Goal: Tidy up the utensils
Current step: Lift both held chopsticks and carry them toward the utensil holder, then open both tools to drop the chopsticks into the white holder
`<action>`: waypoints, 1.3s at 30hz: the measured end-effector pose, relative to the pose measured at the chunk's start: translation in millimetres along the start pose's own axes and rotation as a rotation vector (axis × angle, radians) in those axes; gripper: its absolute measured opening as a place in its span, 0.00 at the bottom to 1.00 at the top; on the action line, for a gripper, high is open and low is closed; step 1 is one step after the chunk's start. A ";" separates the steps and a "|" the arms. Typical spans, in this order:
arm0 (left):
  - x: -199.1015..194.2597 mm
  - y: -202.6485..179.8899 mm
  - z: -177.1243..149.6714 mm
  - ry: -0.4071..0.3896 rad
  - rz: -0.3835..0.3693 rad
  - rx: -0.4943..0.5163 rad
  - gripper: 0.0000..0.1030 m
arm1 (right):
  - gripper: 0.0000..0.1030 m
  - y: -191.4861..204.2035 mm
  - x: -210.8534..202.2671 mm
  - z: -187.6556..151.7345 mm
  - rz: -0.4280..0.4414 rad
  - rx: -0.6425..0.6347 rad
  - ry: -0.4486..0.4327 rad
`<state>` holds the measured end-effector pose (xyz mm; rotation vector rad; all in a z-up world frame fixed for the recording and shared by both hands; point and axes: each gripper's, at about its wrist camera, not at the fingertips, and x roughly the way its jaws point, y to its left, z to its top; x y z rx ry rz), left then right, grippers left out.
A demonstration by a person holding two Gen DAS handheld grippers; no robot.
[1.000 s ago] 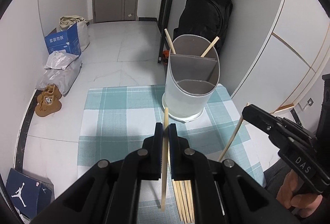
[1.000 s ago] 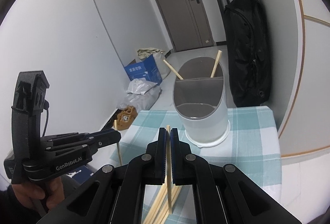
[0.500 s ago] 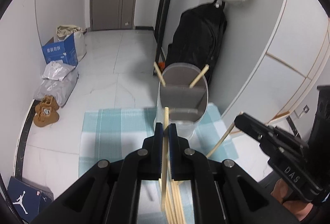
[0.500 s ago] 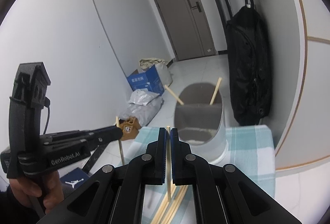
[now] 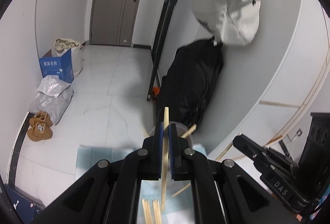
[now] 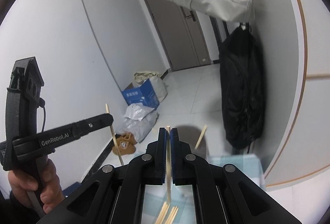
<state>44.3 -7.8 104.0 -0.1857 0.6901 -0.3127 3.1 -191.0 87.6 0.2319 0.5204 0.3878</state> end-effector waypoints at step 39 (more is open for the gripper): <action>96.3 7.7 27.4 -0.031 -0.048 0.025 0.01 | 0.03 -42.5 84.8 49.1 -0.069 -0.030 -0.001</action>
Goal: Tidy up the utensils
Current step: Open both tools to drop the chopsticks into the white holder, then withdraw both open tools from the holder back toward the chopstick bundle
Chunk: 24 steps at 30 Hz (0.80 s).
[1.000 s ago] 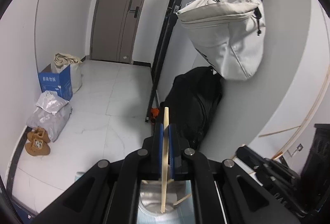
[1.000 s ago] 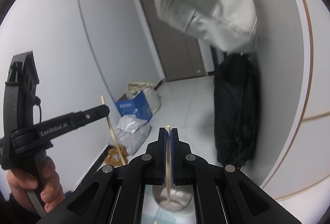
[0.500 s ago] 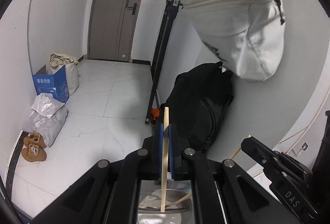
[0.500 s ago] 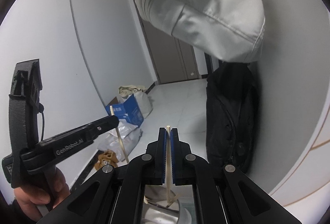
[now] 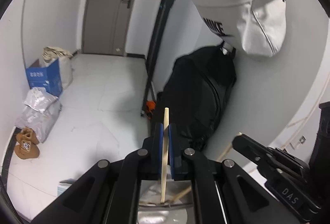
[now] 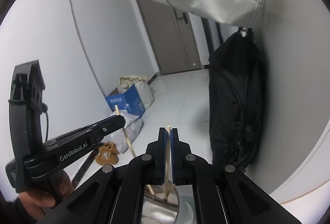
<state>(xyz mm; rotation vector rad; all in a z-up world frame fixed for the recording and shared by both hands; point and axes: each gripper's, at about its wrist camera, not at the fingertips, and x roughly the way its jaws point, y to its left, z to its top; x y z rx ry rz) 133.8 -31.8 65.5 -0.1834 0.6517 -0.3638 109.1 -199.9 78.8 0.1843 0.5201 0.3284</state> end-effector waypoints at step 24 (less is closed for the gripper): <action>-18.0 23.4 -9.0 0.181 -0.134 -0.080 0.54 | 0.40 -6.3 -14.9 -33.6 0.037 0.110 0.094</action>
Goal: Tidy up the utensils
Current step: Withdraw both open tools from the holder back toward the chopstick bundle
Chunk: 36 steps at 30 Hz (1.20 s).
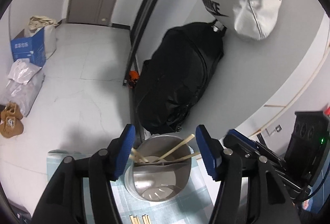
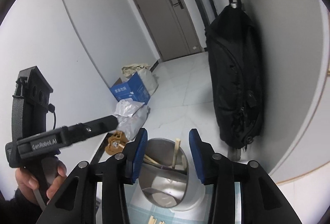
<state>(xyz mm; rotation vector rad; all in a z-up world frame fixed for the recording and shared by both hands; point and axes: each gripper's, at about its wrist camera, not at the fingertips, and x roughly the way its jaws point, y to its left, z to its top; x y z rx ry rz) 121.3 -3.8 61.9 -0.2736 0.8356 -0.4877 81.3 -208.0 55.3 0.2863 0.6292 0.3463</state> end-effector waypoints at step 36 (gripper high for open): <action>-73.2 -29.1 -108.4 -0.239 0.409 0.096 0.81 | 0.84 64.9 -72.0 -103.2 0.051 -0.167 -0.119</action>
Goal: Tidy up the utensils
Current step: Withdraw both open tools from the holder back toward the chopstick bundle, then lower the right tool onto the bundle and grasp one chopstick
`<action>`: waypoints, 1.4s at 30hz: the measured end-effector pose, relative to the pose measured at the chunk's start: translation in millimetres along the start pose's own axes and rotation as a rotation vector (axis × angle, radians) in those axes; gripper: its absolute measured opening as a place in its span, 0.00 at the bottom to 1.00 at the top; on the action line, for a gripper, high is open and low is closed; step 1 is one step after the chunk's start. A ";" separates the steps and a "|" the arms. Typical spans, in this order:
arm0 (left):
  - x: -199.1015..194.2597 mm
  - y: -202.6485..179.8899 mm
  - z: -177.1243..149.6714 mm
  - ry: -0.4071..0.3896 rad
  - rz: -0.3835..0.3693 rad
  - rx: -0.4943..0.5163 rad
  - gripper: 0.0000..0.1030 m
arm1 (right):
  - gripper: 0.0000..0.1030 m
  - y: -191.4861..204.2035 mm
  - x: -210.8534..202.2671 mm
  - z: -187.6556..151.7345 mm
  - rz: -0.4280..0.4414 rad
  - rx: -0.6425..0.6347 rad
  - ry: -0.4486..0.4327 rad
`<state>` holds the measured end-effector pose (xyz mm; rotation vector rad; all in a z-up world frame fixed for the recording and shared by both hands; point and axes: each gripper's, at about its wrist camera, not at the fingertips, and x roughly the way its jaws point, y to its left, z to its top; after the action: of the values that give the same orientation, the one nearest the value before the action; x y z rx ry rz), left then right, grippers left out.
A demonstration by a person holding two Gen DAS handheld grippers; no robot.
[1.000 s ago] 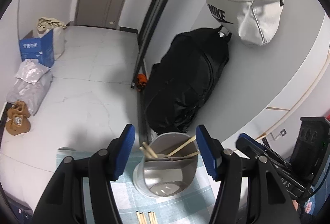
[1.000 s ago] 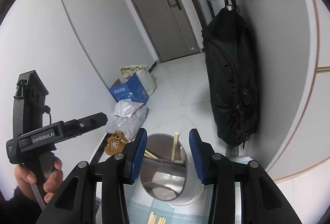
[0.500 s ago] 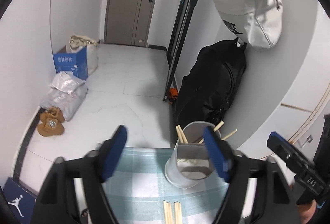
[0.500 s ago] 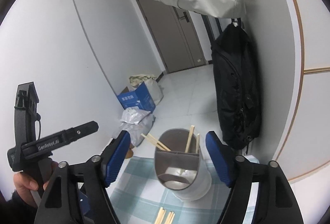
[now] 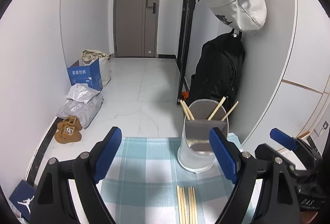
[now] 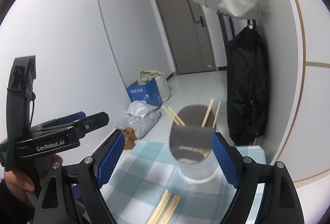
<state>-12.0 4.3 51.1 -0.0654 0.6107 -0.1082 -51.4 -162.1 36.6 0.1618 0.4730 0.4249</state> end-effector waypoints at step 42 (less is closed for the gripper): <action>69.4 93.9 -79.5 0.307 0.087 -0.246 0.82 | 0.14 -14.3 146.3 -139.2 -0.149 0.029 0.720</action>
<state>6.4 86.8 -62.1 -0.2639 0.9305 0.0429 5.7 -104.3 -148.9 -0.0062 1.1917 0.3208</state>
